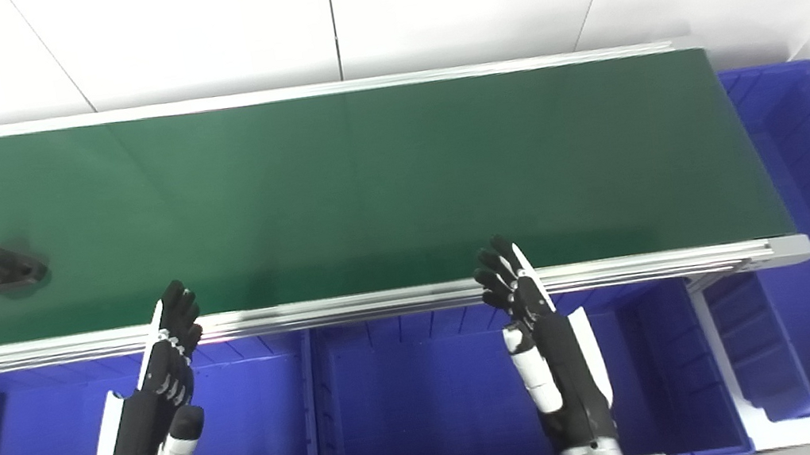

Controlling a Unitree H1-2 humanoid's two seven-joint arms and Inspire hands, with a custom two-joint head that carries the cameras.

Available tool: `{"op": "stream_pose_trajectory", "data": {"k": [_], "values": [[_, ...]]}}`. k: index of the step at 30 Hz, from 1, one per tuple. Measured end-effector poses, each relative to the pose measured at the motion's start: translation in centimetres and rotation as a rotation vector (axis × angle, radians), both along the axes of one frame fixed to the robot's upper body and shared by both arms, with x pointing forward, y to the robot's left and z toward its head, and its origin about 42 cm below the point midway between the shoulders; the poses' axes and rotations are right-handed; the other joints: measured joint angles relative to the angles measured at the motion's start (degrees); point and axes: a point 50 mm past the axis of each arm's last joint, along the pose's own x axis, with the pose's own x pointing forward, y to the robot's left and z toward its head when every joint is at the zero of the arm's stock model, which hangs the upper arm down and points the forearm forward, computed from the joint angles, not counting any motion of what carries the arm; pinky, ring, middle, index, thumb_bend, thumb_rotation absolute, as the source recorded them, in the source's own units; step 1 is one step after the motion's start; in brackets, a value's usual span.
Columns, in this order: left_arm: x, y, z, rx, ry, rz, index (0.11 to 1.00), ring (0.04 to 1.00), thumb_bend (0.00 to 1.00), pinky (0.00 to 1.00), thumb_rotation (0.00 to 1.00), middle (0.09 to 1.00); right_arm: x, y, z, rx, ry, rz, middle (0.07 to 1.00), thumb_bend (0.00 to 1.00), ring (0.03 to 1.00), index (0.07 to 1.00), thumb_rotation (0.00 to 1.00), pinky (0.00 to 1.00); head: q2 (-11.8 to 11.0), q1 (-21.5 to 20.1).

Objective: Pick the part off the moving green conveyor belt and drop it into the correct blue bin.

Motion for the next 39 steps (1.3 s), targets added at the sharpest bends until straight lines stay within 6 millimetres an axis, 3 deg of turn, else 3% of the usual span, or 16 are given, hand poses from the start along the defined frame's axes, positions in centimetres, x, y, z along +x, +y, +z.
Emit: {"op": "stream_pose_trajectory", "data": {"k": [13,16,18,21,22,27,31,35,37,39], "values": [[0.0,0.0,0.0,-0.001,0.000,0.000,1.000,1.000,0.74,1.00,0.90,1.000,0.0,0.0,0.0,0.000,0.000,0.000,0.911,0.90,0.883,0.958,0.99,0.87,0.0,-0.1],[0.0,0.0,-0.1,-0.001,0.002,0.000,1.000,1.000,0.73,1.00,0.90,1.000,0.0,0.0,0.0,-0.001,0.000,0.001,0.913,0.90,0.886,0.959,0.99,0.87,-1.3,0.4],[-0.1,0.0,-0.3,0.001,0.000,-0.001,1.000,0.999,0.73,1.00,0.91,1.000,-0.1,-0.1,-0.1,-0.003,0.003,0.004,0.914,0.89,0.886,0.958,0.99,0.86,-3.9,1.1],[-0.3,-0.1,-0.9,0.003,0.007,-0.005,1.000,1.000,0.74,1.00,0.90,1.000,-0.2,-0.2,-0.5,0.000,0.020,0.007,0.914,0.87,0.887,0.954,0.98,0.88,-5.0,1.8],[-0.4,-0.1,-1.0,0.003,0.010,-0.005,1.000,1.000,0.75,1.00,0.90,1.000,-0.4,-0.2,-0.9,0.002,0.033,0.008,0.916,0.86,0.889,0.956,0.97,0.88,-6.4,3.2],[-0.7,-0.4,-1.8,-0.007,0.028,-0.017,1.000,1.000,0.76,1.00,0.87,1.000,-1.1,-0.8,-2.0,0.009,0.068,0.015,0.922,0.88,0.895,0.962,0.96,0.88,-8.3,6.2],[-0.8,-0.8,-2.2,-0.010,0.021,-0.024,1.000,1.000,0.77,0.99,0.87,1.000,-1.5,-1.4,-2.5,0.010,0.072,0.018,0.923,0.88,0.895,0.964,0.98,0.88,-10.8,11.3],[-1.0,-1.3,-2.8,0.023,0.024,-0.016,1.000,0.978,0.77,0.93,0.87,1.000,-1.6,-2.1,-2.9,0.002,0.065,0.015,0.928,0.90,0.905,0.978,1.00,0.89,-11.3,13.6],[-0.9,-1.8,-2.9,0.034,0.017,-0.009,1.000,0.965,0.76,0.90,0.86,0.995,-1.5,-2.5,-3.2,0.010,0.071,0.006,0.942,0.91,0.921,0.990,1.00,0.92,-11.6,17.4],[-0.7,-2.3,-2.9,0.028,0.009,-0.002,1.000,0.949,0.78,0.86,0.85,0.985,-1.4,-2.8,-3.4,0.019,0.072,0.002,0.948,0.92,0.930,0.993,1.00,0.94,-11.6,17.4]]}}
